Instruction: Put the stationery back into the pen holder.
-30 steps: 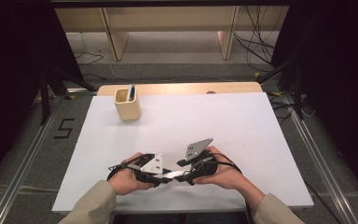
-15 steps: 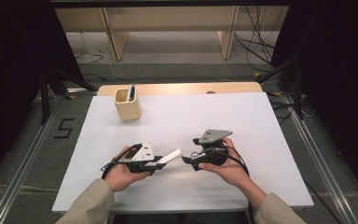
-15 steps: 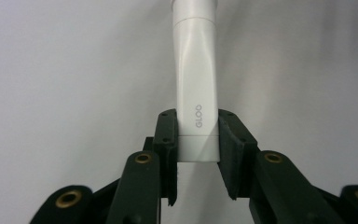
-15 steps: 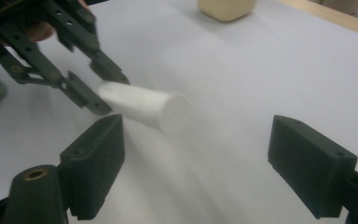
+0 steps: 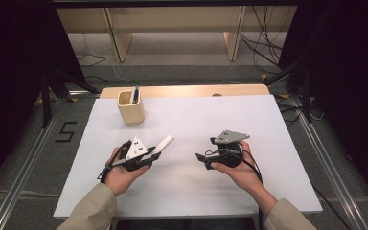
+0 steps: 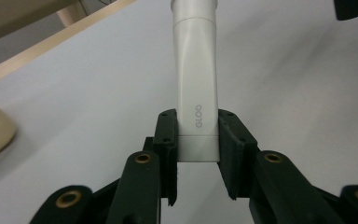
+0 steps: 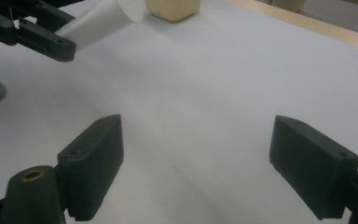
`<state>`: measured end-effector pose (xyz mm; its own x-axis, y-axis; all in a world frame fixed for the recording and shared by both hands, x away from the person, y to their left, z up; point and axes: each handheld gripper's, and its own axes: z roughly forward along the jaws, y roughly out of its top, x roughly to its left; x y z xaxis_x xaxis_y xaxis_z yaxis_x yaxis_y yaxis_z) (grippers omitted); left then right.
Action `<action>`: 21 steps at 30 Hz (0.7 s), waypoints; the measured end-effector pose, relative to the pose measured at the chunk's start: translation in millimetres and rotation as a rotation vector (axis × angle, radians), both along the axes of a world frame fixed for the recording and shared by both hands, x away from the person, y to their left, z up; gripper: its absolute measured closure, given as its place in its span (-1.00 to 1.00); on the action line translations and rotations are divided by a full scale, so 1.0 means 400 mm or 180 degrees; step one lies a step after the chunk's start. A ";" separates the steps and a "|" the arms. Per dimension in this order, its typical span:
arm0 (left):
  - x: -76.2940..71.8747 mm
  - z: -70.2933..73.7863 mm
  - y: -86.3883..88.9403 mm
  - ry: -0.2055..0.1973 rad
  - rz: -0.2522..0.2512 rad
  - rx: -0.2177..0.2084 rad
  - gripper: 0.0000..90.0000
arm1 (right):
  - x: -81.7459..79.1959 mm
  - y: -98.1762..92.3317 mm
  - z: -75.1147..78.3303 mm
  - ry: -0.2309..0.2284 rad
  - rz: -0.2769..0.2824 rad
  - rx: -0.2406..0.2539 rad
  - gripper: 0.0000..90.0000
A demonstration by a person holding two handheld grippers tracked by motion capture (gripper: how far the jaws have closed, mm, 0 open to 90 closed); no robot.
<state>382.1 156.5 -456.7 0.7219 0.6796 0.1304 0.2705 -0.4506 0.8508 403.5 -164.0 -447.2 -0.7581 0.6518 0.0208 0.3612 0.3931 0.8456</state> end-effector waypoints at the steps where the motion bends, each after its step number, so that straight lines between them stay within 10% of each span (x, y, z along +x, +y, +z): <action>1: 0.001 0.002 0.003 -0.0001 0.0029 -0.0008 0.57 | -0.001 -0.002 -0.002 0.0006 -0.0018 -0.0013 -0.59; 21: 0.012 0.025 0.072 -0.0144 0.0825 -0.0291 0.57 | -0.024 -0.090 -0.030 0.0137 -0.0256 -0.0116 -0.58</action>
<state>387.1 185.2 -446.8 0.5174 0.8512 0.0882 0.3276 -0.2922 0.8985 394.0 -200.1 -459.0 -0.7022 0.7114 0.0273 0.4285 0.3917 0.8142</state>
